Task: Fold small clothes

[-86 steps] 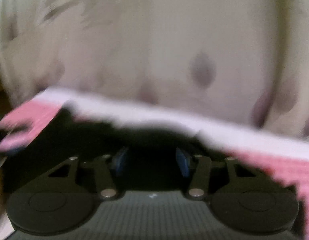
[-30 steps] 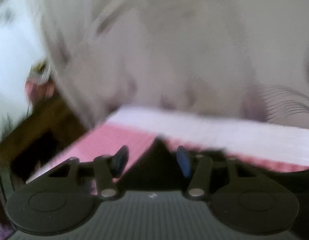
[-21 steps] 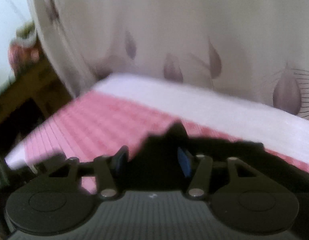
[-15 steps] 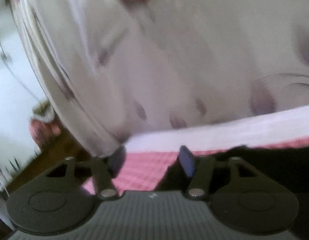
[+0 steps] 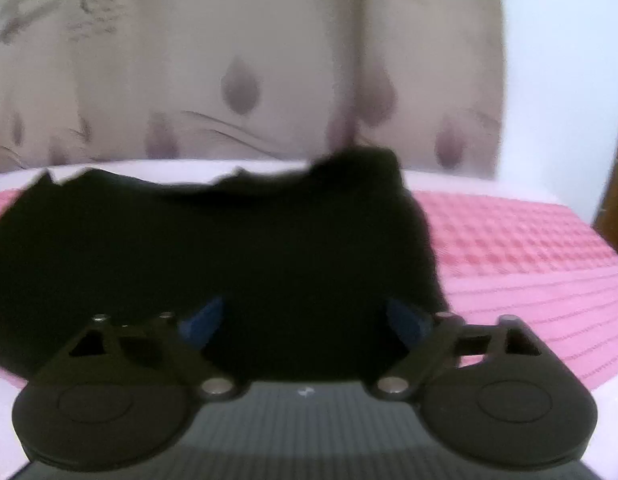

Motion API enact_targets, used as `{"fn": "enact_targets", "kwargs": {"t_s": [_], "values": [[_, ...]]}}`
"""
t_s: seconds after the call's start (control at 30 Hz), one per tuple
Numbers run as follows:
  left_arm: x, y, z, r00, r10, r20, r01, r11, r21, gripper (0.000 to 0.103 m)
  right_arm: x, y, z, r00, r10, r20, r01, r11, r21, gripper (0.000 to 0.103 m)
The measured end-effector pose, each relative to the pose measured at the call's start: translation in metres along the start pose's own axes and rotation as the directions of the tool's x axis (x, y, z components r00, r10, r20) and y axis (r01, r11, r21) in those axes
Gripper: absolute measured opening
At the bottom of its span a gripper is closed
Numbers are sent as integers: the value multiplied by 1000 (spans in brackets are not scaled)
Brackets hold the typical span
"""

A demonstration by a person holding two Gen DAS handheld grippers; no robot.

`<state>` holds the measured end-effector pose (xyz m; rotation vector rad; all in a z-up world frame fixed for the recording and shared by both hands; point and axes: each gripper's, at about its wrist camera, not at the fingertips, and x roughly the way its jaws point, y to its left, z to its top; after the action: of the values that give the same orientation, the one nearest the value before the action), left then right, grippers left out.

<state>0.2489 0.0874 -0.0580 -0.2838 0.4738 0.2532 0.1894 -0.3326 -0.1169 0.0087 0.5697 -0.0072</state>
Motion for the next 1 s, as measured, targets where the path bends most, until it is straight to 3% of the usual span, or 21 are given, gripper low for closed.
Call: {"fn": "enact_targets", "kwargs": {"t_s": [0.13,0.2,0.53,0.7,0.87,0.93,1.0], "values": [[-9,-11,-2,1000,16,-6,-15,998,63,103,7,12,-2,1000,-28,0,28,999,-27,103],[-12,-15,-1,1000,19,-8,-18,996,88,103,18,20,0,999,-33,-40,31,998,-50,103],[-17,-35,-1,998,62,-15,-58,980,189,103,19,12,-3,999,6,-53,-6,1000,-7,103],[-18,-44,0,999,49,-16,-44,976,212,103,21,10,-2,998,14,-62,-14,1000,1,103],[-20,-49,3,1000,-17,-12,20,972,233,103,21,12,-3,998,12,-63,-12,1000,1,103],[-21,-42,4,993,-114,8,109,968,227,103,22,13,-3,998,21,-66,-21,1000,1,103],[-23,-30,3,972,-231,36,219,954,204,103,22,11,-3,997,33,-69,-32,999,11,103]]}}
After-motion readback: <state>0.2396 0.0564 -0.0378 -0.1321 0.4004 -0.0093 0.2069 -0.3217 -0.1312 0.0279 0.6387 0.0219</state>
